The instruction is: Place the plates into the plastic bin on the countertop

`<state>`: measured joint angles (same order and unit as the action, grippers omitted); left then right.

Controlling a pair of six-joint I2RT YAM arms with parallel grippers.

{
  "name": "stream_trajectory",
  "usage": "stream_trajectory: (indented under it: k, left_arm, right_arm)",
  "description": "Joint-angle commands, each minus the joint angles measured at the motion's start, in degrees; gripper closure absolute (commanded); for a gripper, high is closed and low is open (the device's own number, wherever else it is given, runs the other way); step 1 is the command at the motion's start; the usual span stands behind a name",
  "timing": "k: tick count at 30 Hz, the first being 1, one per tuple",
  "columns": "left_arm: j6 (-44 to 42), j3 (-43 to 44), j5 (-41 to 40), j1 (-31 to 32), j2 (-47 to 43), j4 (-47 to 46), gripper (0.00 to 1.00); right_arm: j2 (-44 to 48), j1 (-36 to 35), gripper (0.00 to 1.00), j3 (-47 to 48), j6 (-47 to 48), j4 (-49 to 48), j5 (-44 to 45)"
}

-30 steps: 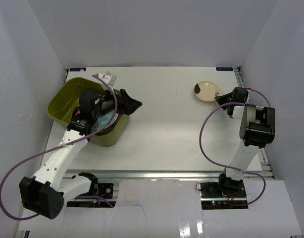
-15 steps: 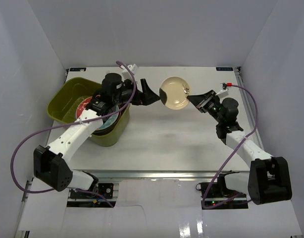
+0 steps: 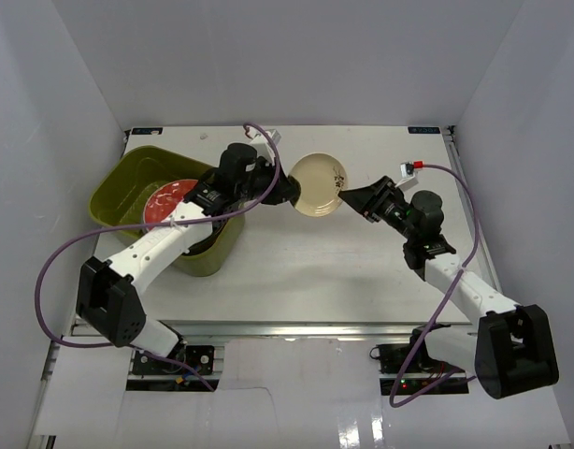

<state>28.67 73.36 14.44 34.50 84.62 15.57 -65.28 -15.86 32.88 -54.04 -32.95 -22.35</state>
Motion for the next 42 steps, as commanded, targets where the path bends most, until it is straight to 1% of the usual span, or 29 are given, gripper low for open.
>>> stream_trajectory:
  k: [1,3,4,5,6,7,8,9,10,11,12,13,14,16,18,20,21,24,26,27,29,30,31,32,35,39,40,42]
  left_arm:
    - [-2.3,1.5,-9.1,-0.2,-3.3,0.9,1.0]
    - [-3.0,0.8,-13.7,-0.3,-6.5,2.2,1.0]
    - [-3.0,-0.8,-19.6,-1.1,-8.0,2.4,1.0]
    - [-2.7,-1.7,-21.8,-1.8,-9.6,3.2,1.0]
    - [-1.3,-2.6,-24.0,-2.9,-13.2,4.0,1.0]
    - [-0.5,-4.8,-27.1,-6.4,-15.2,4.7,1.0]
    - [0.4,-6.0,-27.9,-8.6,-17.2,6.5,1.0]
    - [2.2,-7.2,-28.3,-11.4,-21.3,7.4,1.0]
    - [2.9,-8.4,-28.9,-16.3,-23.3,8.4,1.0]
    - [3.3,-10.8,-31.6,-18.4,-25.1,10.2,1.0]
    - [3.7,-11.8,-32.9,-20.3,-26.9,11.0,1.0]
    - [3.6,-12.9,-33.7,-23.7,-29.7,11.8,1.0]
    - [3.5,-14.9,-34.2,-24.9,-30.9,11.9,1.0]
    - [3.2,-16.6,-34.3,-28.2,-32.0,12.1,1.0]
    - [3.2,-19.2,-31.8,-30.3,-30.9,12.2,1.0]
    - [4.6,-21.3,-28.8,-33.7,-28.8,11.0,1.0]
    - [4.9,-24.2,-25.1,-36.5,-28.4,8.4,1.0]
    - [6.7,-27.5,-21.7,-37.9,-26.5,6.7,1.0]
    - [6.7,-27.9,-21.0,-38.1,-25.7,6.0,0.99]
    - [6.5,-27.9,-21.1,-38.0,-25.6,6.0,0.92]
    - [6.1,-28.2,-22.1,-38.0,-25.7,6.3,0.81]
    - [5.8,-28.4,-22.3,-38.1,-26.3,6.3,0.69]
    - [5.1,-28.4,-22.4,-38.1,-26.5,6.1,0.03]
    - [4.0,-28.1,-22.6,-38.1,-26.7,6.4,0.02]
    - [2.9,-26.2,-23.4,-38.1,-28.0,7.2,0.02]
    - [2.8,-21.9,-22.3,-38.0,-31.0,7.4,0.02]
    - [3.1,-21.0,-21.5,-37.9,-31.1,7.4,0.02]
    - [3.4,-18.6,-16.6,-37.4,-31.2,6.7,0.02]
  right_arm:
    - [0.9,-0.3,0.28,0.8,0.4,-2.2,-2.3]
    - [1.6,-0.3,0.04,0.8,0.9,-1.1,-2.5]
    - [2.2,-0.3,0.02,0.9,1.7,-0.3,-2.3]
    - [2.7,-0.3,0.01,0.9,2.4,0.5,-2.2]
    - [3.9,-0.3,0.03,0.8,2.9,1.8,-1.9]
    - [4.5,-0.3,0.03,0.5,4.0,2.4,-1.1]
    - [5.8,-0.3,0.03,0.3,4.5,3.1,-0.6]
    - [6.4,-0.3,0.03,0.1,5.0,3.7,-0.1]
    - [6.8,-0.3,0.03,-0.1,5.4,4.7,0.6]
    - [7.4,-0.3,0.03,-0.4,6.1,5.1,0.8]
    - [7.5,-0.3,0.02,-0.5,6.3,5.3,1.1]
    - [7.6,-0.3,0.02,-0.5,6.5,5.6,1.2]
    - [7.4,-0.3,0.02,-0.5,6.8,5.8,1.3]
    - [7.2,-0.2,0.02,-0.5,7.0,6.1,0.9]
    - [6.7,-0.3,0.02,-0.4,7.3,6.6,0.7]
    - [6.7,-0.3,0.02,-0.3,7.6,7.5,0.5]
    - [6.9,-0.3,0.02,-0.3,8.1,8.0,0.6]
    - [8.1,-0.3,0.02,-0.5,9.3,9.4,1.2]
    - [8.7,-0.3,0.02,-0.4,9.8,10.4,2.1]
    - [8.8,-0.3,0.02,-0.3,10.0,11.0,2.3]
    - [8.8,-0.2,0.02,-0.2,10.3,11.2,2.7]
    - [8.8,-0.3,0.02,-0.1,10.3,11.3,2.7]
    - [8.5,-0.3,0.02,0.1,10.2,11.2,2.7]
    - [8.4,-0.3,0.03,0.2,10.2,11.2,2.6]
    - [7.8,-0.2,0.09,0.7,10.1,11.6,2.6]
    - [7.5,-0.3,0.1,2.1,10.2,12.7,2.7]
    - [7.5,-0.3,0.1,2.5,10.4,13.3,2.8]
    - [7.8,-0.3,0.1,3.6,10.7,14.0,3.1]
